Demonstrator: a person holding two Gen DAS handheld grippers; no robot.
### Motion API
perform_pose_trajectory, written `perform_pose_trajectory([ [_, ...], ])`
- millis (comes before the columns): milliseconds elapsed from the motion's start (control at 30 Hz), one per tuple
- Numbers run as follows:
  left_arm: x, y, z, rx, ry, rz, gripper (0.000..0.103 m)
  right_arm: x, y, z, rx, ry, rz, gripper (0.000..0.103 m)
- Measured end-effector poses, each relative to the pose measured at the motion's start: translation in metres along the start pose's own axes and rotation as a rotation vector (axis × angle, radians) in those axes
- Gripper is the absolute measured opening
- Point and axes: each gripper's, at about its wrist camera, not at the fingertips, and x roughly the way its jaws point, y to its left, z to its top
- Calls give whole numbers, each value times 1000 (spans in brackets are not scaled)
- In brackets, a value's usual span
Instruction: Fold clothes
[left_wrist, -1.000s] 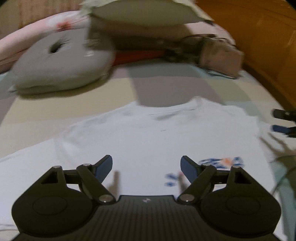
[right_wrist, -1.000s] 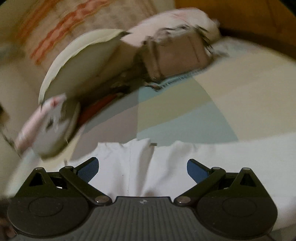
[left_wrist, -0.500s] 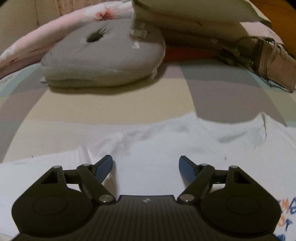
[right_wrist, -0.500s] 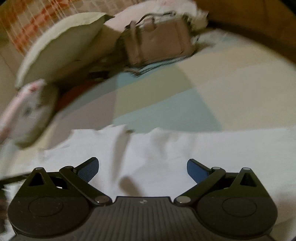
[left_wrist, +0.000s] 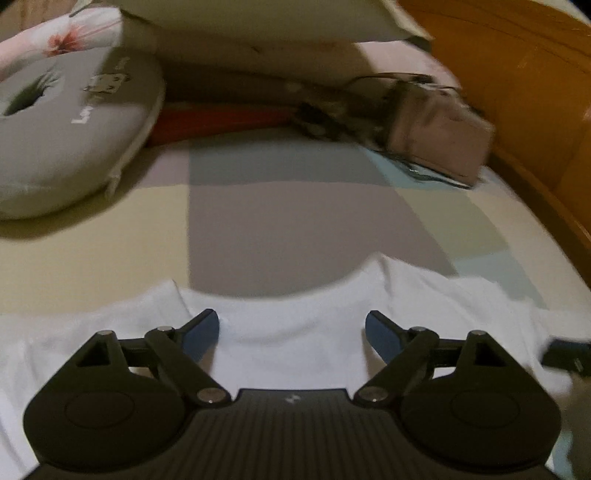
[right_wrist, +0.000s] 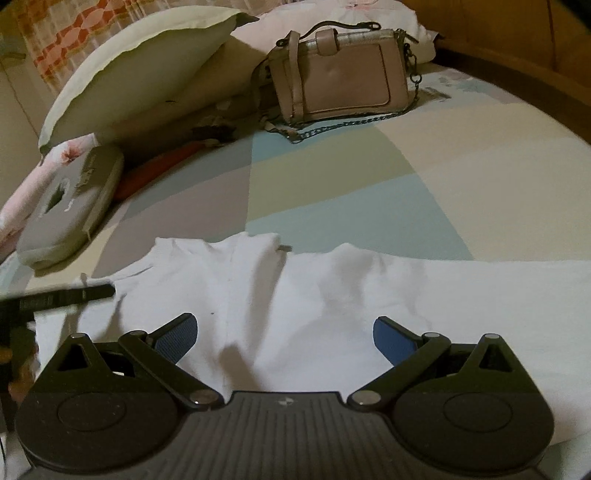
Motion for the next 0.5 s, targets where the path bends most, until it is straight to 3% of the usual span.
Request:
perform_pose_trajectory([
  [67, 1, -1, 12, -21, 3, 15, 85, 0, 0, -1, -2, -2, -9, 103],
  [133, -6, -6, 13, -43, -15, -61, 86, -1, -1, -1, 3, 7, -12, 103],
  [233, -11, -18, 2, -24, 26, -162, 87, -3, 2, -1, 1, 10, 0, 103],
  [367, 13, -30, -5, 31, 59, -104, 87, -3, 7, -1, -23, 11, 2, 103],
  [500, 6, -36, 8, 17, 73, -23, 86, -10, 2, 1, -64, -33, -88, 103],
])
